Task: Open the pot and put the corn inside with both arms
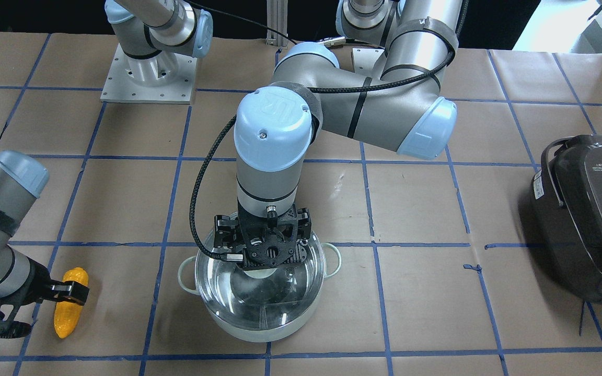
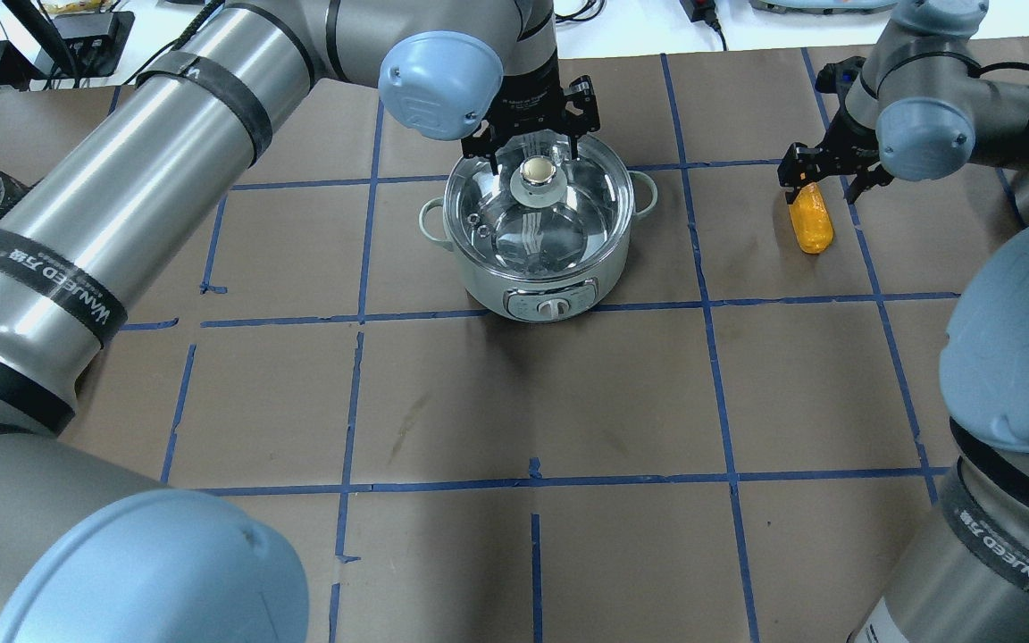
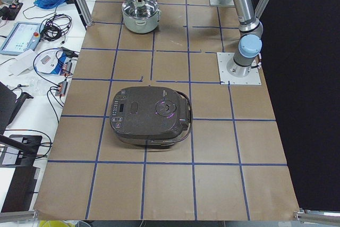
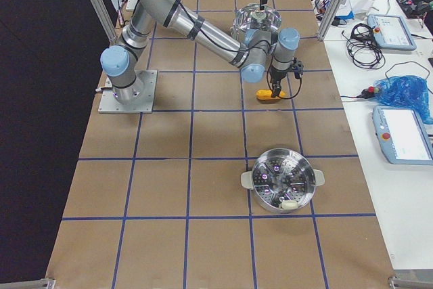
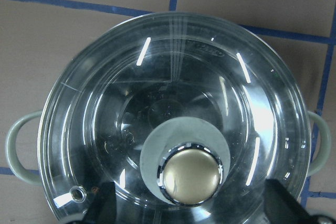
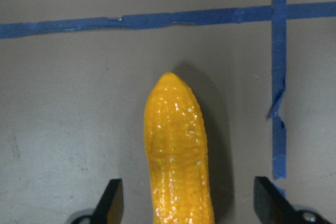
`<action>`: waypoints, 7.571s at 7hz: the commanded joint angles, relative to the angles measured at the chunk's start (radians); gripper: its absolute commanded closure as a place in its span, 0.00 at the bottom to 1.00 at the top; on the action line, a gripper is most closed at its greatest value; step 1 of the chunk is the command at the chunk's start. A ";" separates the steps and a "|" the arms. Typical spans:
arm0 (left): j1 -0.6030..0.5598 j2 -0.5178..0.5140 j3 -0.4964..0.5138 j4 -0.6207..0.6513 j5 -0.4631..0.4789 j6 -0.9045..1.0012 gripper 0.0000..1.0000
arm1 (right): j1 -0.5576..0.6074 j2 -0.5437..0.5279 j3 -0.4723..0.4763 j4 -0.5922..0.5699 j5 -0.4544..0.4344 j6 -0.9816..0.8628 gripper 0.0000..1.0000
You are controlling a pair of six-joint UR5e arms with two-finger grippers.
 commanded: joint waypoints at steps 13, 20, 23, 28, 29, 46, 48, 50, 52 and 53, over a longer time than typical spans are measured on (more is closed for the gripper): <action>0.352 0.142 -0.027 -0.059 -0.013 0.416 0.86 | 0.492 -0.155 -0.133 0.121 -0.009 0.389 0.92; 0.531 0.035 -0.327 0.301 0.044 0.558 0.86 | 0.593 -0.024 -0.184 0.105 -0.069 0.481 0.89; 0.533 -0.016 -0.326 0.343 0.036 0.567 0.01 | 0.593 0.009 -0.172 0.033 -0.063 0.482 0.89; 0.484 0.242 -0.321 0.045 0.048 0.556 0.00 | 0.593 0.068 -0.170 -0.013 -0.060 0.476 0.54; 0.461 0.333 -0.320 -0.052 0.082 0.524 0.00 | 0.593 0.077 -0.169 -0.013 -0.057 0.476 0.49; 0.348 0.521 -0.349 -0.131 0.059 0.515 0.00 | 0.335 -0.603 -0.021 0.620 -0.009 0.397 0.00; 0.348 0.519 -0.350 -0.127 0.059 0.515 0.00 | 0.338 -0.604 -0.028 0.588 -0.005 0.400 0.00; 0.348 0.519 -0.349 -0.127 0.106 0.516 0.00 | 0.339 -0.609 -0.029 0.557 0.005 0.401 0.00; 0.348 0.519 -0.352 -0.125 0.113 0.516 0.00 | 0.336 -0.609 -0.028 0.537 -0.003 0.397 0.00; 0.348 0.519 -0.352 -0.125 0.110 0.516 0.00 | 0.335 -0.609 -0.028 0.539 -0.006 0.397 0.00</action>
